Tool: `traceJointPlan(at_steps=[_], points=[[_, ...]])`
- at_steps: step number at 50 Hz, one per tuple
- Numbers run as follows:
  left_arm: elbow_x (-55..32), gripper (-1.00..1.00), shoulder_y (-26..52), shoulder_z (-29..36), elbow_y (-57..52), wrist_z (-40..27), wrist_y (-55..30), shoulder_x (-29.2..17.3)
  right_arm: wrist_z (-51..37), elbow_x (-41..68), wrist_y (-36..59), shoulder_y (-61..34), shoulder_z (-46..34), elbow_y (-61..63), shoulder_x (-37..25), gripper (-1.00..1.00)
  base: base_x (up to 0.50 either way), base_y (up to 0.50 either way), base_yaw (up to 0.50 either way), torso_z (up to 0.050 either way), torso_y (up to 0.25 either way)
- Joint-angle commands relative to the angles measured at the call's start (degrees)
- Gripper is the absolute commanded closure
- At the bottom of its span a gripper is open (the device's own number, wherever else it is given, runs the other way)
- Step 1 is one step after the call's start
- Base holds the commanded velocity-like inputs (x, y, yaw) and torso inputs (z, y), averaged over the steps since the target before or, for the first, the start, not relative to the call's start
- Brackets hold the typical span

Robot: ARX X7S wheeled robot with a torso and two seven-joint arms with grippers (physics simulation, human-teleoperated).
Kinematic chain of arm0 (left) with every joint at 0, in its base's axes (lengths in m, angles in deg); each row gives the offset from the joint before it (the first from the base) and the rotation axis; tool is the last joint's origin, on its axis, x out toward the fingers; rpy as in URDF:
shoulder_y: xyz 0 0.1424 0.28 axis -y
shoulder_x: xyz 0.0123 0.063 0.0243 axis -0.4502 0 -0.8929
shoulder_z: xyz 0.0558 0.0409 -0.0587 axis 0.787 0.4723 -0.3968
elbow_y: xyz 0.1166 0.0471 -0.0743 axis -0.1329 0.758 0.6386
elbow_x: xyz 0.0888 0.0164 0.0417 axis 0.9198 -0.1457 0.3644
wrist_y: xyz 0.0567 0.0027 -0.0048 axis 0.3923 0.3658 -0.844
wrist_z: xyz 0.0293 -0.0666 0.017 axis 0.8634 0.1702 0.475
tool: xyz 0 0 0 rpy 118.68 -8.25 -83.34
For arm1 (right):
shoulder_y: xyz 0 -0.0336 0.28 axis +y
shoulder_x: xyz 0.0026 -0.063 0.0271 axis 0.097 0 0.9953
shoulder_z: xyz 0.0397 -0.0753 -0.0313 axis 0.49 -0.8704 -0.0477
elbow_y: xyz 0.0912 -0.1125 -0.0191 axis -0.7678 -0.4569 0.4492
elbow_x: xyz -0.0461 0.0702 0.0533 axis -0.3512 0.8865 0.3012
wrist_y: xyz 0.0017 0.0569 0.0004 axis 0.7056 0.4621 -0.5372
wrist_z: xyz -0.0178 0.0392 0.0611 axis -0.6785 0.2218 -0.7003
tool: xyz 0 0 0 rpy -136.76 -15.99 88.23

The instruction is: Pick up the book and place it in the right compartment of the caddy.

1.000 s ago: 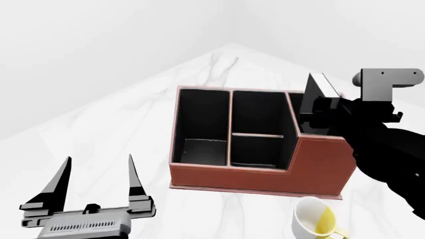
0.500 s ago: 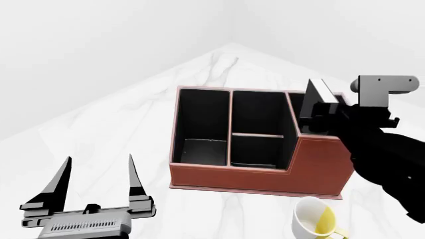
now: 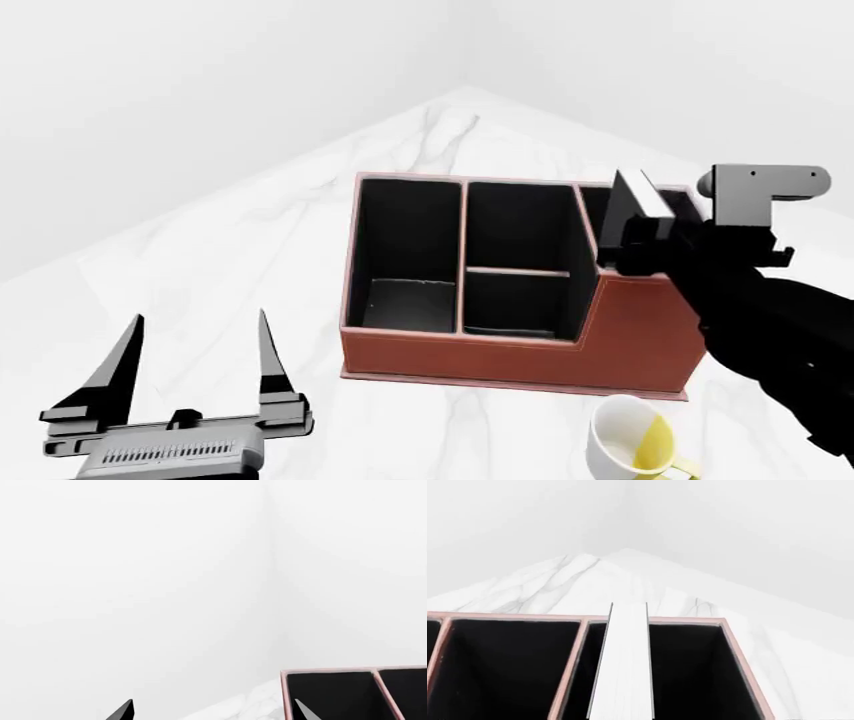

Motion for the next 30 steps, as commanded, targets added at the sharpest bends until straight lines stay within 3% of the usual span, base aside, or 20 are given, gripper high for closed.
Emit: traceJointPlan(at_steps=[1,19,20,30], points=[[-0.1,-1.0,0.0,0.1,-0.1,-0.1,-0.1,-0.1,0.7,-2.9,-0.3,-0.3,1.1,0.6,-0.2,1.0,0.0,0.0,0.0,0.0,0.0],[-0.1,-1.0,0.1,0.2,0.0,-0.4,-0.1,-0.2,1.2,-3.2,-1.1,0.3,1.0,-0.1,0.0,1.0,0.0,0.0,0.0,0.0,0.001],[-0.1,-1.0,0.1,0.3,0.1,-0.4,0.0,-0.2,1.3,-2.7,-0.9,0.2,1.2,0.1,0.0,-1.0,0.0,0.0,0.0,0.0,0.011],[-0.1,-1.0,0.2,0.4,0.3,-0.5,0.1,-0.3,1.0,-3.1,-1.2,0.5,1.2,0.1,-0.1,-1.0,0.0,0.0,0.0,0.0,0.0]])
